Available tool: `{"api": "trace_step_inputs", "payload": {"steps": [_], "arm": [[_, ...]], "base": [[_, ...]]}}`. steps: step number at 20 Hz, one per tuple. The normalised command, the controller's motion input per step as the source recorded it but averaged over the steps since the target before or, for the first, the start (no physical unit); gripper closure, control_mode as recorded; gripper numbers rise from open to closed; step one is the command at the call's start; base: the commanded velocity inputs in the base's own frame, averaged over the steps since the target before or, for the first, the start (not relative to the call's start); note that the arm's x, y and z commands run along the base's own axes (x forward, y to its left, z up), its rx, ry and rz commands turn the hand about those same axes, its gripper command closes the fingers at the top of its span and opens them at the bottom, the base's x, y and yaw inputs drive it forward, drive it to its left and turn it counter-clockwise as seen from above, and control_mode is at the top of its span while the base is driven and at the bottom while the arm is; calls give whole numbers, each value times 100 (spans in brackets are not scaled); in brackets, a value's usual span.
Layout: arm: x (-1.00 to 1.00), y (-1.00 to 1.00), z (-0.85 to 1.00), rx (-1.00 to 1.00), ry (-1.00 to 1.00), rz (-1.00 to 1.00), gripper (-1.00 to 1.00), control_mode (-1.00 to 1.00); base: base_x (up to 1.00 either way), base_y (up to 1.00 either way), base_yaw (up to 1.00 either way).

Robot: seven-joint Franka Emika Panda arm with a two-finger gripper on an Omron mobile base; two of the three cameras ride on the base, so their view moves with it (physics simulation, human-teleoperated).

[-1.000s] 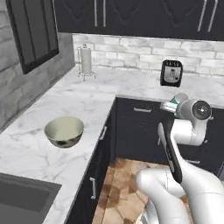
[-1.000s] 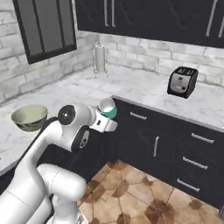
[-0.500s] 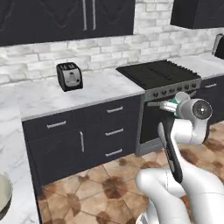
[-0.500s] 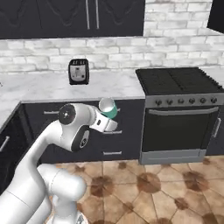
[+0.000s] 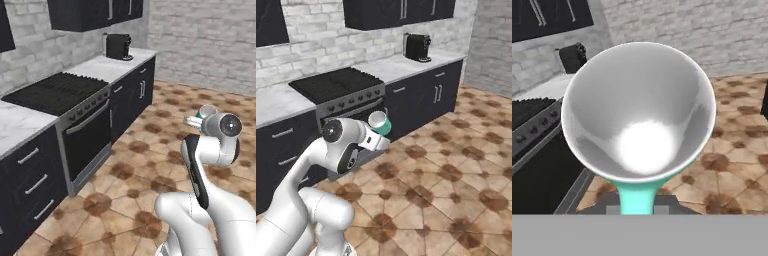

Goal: Clear the mugs and bowl far away from the sink.

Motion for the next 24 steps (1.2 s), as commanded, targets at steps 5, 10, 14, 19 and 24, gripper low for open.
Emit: {"api": "trace_step_inputs", "payload": {"steps": [5,10,14,19,24], "arm": [[0,0,0,0,0,0,100,100],[0,0,0,0,0,0,100,100],[0,0,0,0,0,0,100,100],[0,0,0,0,0,0,100,100],[0,0,0,0,0,0,100,100]], "base": [[0,-5,-100],[0,-25,-91],[27,-61,-60],[39,-99,-1],[85,-100,7]]}}
